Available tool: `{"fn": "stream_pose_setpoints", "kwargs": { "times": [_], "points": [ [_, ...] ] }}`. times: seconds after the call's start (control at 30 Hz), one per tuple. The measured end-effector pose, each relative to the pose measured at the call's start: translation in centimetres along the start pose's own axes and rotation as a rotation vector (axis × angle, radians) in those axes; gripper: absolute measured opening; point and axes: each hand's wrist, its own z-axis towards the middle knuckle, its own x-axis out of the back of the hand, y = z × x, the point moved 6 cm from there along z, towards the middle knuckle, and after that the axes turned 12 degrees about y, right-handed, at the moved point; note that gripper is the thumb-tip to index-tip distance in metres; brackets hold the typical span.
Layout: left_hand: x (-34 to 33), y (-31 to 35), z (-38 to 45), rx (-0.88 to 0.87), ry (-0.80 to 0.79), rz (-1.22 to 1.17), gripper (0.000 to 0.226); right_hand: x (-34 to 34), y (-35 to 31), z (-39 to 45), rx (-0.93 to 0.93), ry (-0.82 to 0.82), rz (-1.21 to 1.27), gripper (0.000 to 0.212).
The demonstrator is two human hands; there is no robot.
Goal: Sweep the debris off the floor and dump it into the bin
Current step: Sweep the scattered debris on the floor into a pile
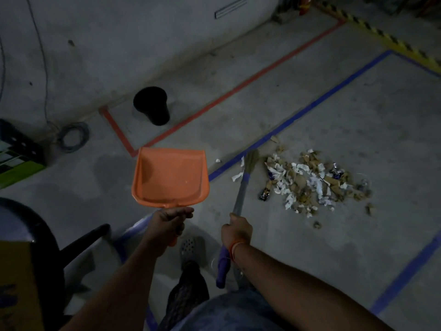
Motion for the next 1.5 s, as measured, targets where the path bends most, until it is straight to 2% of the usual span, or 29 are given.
{"fn": "stream_pose_setpoints", "kwargs": {
  "times": [0.27, 0.4, 0.57, 0.73, 0.9, 1.07, 1.2, 1.43, 1.5],
  "points": [
    [7.1, 3.7, 6.6, 0.000, -0.032, 0.085, 0.028, -7.6, -5.2, 1.0, 0.060, -0.121, -0.116, 0.053],
    [10.7, 5.4, 10.1, -0.002, -0.046, 0.139, 0.026, -11.0, -7.8, 2.5, 0.014, -0.166, -0.086, 0.050],
    [12.4, 6.6, 12.3, 0.005, -0.112, 0.129, 0.026, -12.3, -9.4, 3.7, -0.135, -0.116, -0.019, 0.041],
    [13.3, 6.1, 14.2, 0.041, -0.144, 0.148, 0.025, -10.2, -6.9, 6.0, -0.288, 0.026, 0.064, 0.036],
    [11.5, 6.4, 14.1, 0.014, -0.152, 0.234, 0.025, -6.3, -2.7, 9.2, -0.410, 0.158, 0.083, 0.035],
    [9.0, 6.4, 13.5, 0.019, -0.170, 0.281, 0.025, -3.1, 0.1, 8.6, -0.389, 0.253, 0.088, 0.044],
    [6.4, 6.3, 12.7, -0.035, -0.228, 0.298, 0.024, -1.3, 1.9, 6.4, -0.329, 0.293, 0.094, 0.048],
    [0.8, 6.4, 8.9, -0.062, -0.317, 0.217, 0.027, 1.5, 4.7, 3.2, -0.117, 0.218, -0.215, 0.050],
    [-0.1, 6.1, 8.1, -0.077, -0.313, 0.223, 0.027, 1.4, 5.5, 2.3, -0.068, 0.189, -0.234, 0.050]
  ]
}}
